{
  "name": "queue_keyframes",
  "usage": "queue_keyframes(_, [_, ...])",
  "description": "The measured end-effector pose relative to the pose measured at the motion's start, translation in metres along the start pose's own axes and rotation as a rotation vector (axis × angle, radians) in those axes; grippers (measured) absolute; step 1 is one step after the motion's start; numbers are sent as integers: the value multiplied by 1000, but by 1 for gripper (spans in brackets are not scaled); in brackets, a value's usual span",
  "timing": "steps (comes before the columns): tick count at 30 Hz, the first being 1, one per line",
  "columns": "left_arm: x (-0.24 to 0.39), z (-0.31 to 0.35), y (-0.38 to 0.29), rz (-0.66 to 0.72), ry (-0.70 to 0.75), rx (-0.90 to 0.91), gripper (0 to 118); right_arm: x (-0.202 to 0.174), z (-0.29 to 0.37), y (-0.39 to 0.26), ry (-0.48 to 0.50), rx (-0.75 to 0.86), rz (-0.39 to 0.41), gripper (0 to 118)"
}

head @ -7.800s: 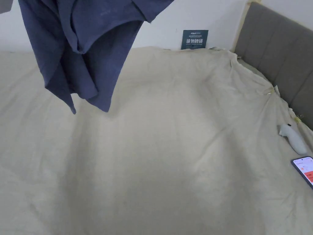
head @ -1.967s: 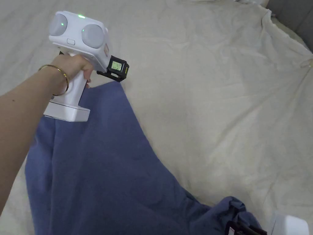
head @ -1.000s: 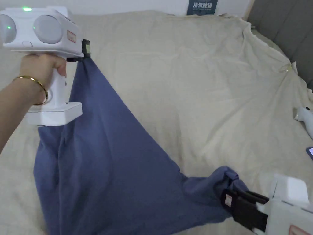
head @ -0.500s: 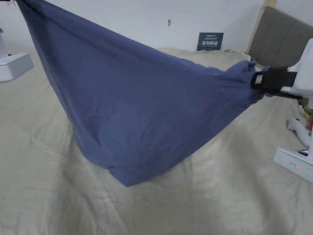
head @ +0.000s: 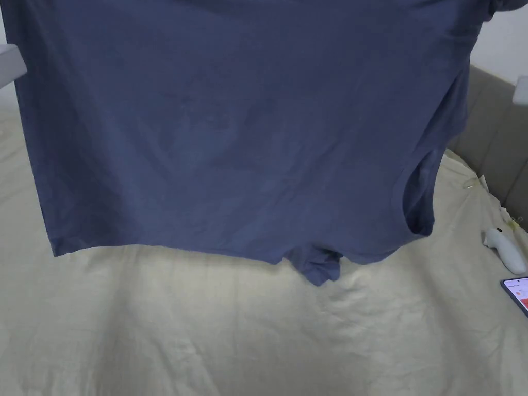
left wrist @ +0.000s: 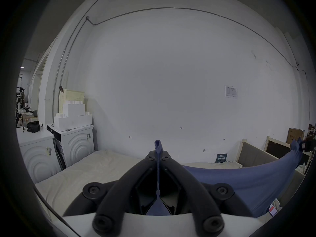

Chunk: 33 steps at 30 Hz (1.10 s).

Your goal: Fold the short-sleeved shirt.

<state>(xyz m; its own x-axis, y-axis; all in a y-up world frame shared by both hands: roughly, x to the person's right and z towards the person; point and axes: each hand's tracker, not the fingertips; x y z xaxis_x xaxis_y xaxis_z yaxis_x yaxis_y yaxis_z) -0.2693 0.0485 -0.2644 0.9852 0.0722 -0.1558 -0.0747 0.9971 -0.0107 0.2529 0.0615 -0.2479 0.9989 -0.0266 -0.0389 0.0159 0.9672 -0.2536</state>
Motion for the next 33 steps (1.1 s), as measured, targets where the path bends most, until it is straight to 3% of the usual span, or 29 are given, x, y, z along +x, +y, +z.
queue_keyframes(11, [27,-40,15,-66,34,-21,0,-16,-48,53,-118,17,15,7])
queue_keyframes(16, [44,-102,22,-125,66,-30,0,-26,-100,82,-183,38,35,7])
queue_keyframes(24, [85,-214,30,-167,126,-15,0,-28,-200,134,-257,99,-2,7])
queue_keyframes(28, [108,-267,27,-200,137,21,0,-32,-247,145,-338,143,27,7])
queue_keyframes(33, [122,-316,12,-216,136,87,0,-28,-294,151,-399,225,-2,7])
